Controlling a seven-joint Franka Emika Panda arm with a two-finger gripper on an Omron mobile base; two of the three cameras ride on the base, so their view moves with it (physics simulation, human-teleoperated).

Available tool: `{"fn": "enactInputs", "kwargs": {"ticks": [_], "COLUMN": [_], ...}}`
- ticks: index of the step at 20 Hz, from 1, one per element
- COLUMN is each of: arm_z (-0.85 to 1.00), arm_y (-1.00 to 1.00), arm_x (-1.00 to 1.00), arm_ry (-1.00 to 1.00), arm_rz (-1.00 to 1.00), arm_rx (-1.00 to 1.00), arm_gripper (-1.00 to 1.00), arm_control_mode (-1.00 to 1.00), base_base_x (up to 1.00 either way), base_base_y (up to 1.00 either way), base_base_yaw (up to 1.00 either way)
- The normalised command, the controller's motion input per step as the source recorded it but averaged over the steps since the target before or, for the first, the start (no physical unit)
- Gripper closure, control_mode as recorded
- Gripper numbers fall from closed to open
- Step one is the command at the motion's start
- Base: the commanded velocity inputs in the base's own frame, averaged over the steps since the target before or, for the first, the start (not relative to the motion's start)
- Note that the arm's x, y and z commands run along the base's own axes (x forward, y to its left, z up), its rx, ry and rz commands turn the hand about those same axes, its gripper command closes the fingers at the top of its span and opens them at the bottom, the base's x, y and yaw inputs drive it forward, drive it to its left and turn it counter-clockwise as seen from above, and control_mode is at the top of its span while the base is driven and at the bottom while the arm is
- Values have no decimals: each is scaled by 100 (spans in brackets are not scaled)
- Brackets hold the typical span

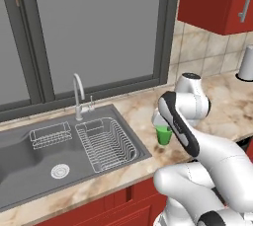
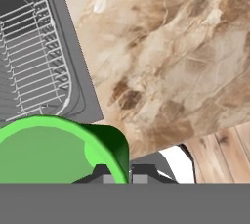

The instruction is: Pick the cup and bowl from the counter and place them on the counter next to the sink.

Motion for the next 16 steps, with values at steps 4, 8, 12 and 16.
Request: {"fn": "enactInputs", "kwargs": {"ticks": [4, 8, 12, 16], "arm_z": [0, -6, -30, -48], "arm_y": [0, 0, 0, 0], "arm_x": [71, 57, 37, 6], "arm_ry": [7, 7, 1, 1], "arm_rz": [0, 0, 0, 0], "arm_rx": [0, 0, 0, 0], "arm_gripper": [100, 100, 100, 100], "arm_control_mode": [-100, -100, -100, -100], "base_base_x": [0, 0, 0, 0], "base_base_y": [0, 0, 0, 0], "base_base_yaw": [0, 0, 0, 0]}}
